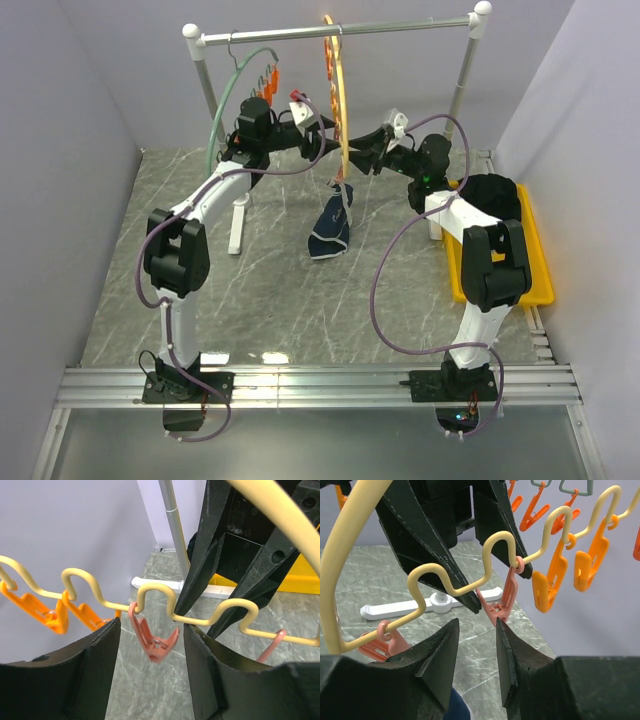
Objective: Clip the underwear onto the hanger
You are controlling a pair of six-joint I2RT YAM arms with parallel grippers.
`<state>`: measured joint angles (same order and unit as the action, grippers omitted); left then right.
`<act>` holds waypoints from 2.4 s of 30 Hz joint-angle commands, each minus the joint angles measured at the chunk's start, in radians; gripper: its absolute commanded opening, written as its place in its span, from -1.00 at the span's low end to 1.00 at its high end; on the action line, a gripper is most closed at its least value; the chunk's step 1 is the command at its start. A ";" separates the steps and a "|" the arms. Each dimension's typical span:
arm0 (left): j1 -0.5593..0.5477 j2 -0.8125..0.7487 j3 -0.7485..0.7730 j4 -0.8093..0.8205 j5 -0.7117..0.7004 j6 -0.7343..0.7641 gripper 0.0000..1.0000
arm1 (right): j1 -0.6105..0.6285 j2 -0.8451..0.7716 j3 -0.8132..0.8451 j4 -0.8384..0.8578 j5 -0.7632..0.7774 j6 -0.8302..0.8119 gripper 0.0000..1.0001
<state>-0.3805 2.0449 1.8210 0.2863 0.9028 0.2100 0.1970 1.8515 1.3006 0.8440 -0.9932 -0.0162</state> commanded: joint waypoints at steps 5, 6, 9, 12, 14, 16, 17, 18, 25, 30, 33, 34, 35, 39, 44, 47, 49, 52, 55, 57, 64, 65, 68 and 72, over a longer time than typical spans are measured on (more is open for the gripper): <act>-0.011 0.037 0.070 0.056 0.045 -0.037 0.17 | -0.018 -0.055 -0.018 0.030 -0.021 0.009 -0.15; -0.011 0.038 0.073 0.053 0.045 -0.037 0.17 | -0.018 -0.057 -0.018 0.033 -0.021 0.010 -0.15; -0.014 0.040 0.072 0.057 0.048 -0.038 0.07 | -0.018 -0.055 -0.018 0.040 -0.024 0.015 -0.15; -0.014 0.041 0.069 0.076 0.047 -0.055 -0.02 | -0.018 -0.055 -0.017 0.041 -0.024 0.015 -0.15; -0.014 0.038 0.067 0.089 0.051 -0.072 -0.08 | -0.021 -0.058 -0.023 0.041 -0.024 0.012 -0.15; -0.014 0.035 0.063 0.100 0.054 -0.084 -0.10 | -0.022 -0.060 -0.030 0.033 -0.024 0.009 -0.15; -0.014 0.029 0.063 0.103 0.064 -0.095 -0.09 | -0.022 -0.061 -0.032 0.032 -0.024 0.007 -0.15; -0.014 0.029 0.060 0.105 0.067 -0.098 -0.08 | -0.027 -0.061 -0.034 0.030 -0.024 0.007 -0.14; -0.012 0.035 0.080 0.080 0.076 -0.113 -0.38 | -0.037 -0.072 -0.050 0.026 -0.033 0.007 -0.13; -0.009 0.035 0.072 0.091 0.097 -0.135 -0.76 | -0.048 -0.074 -0.049 -0.002 -0.041 -0.010 -0.09; -0.005 0.038 0.066 0.135 0.111 -0.188 -0.99 | -0.054 -0.069 -0.041 -0.009 -0.045 -0.011 -0.07; -0.003 0.040 0.064 0.142 0.114 -0.204 -0.99 | -0.054 -0.064 -0.035 -0.010 -0.050 -0.008 -0.07; -0.001 0.041 0.066 0.152 0.114 -0.228 -0.99 | -0.054 -0.064 -0.032 -0.013 -0.051 -0.004 -0.07; -0.001 0.041 0.047 0.195 0.133 -0.300 -0.99 | -0.054 -0.055 -0.021 -0.066 -0.068 -0.016 0.03; 0.003 0.012 0.000 0.264 0.165 -0.354 -0.99 | -0.080 -0.029 0.009 -0.230 -0.058 0.015 0.11; 0.012 0.000 -0.012 0.261 0.192 -0.353 -0.99 | -0.097 -0.006 0.022 -0.287 -0.035 0.111 0.14; 0.015 -0.002 -0.012 0.242 0.211 -0.342 -0.99 | -0.105 0.023 0.038 -0.301 -0.027 0.197 0.18; 0.017 -0.003 -0.002 0.203 0.222 -0.311 -0.99 | -0.105 0.063 0.072 -0.329 -0.013 0.284 0.19; 0.017 -0.003 0.006 0.188 0.212 -0.311 -0.99 | -0.105 0.089 0.101 -0.355 -0.007 0.328 0.20; 0.017 0.000 0.015 0.179 0.212 -0.310 -0.99 | -0.107 0.081 0.088 -0.391 -0.018 0.315 0.21; 0.017 -0.015 0.015 0.136 0.249 -0.264 -0.99 | -0.107 0.164 0.166 -0.445 -0.056 0.276 0.18; 0.017 -0.015 0.021 0.126 0.252 -0.256 -0.99 | -0.107 0.188 0.190 -0.430 -0.064 0.309 0.18; 0.017 -0.023 0.018 0.103 0.245 -0.241 -0.99 | -0.105 0.233 0.212 -0.346 -0.079 0.415 0.20; 0.017 -0.023 0.012 0.134 0.245 -0.273 -0.99 | -0.107 0.163 0.099 -0.333 -0.062 0.377 0.22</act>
<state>-0.3588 2.0731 1.8145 0.4320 1.0893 -0.0635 0.0929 2.0762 1.4422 0.4576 -1.0401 0.3435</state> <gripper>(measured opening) 0.166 0.606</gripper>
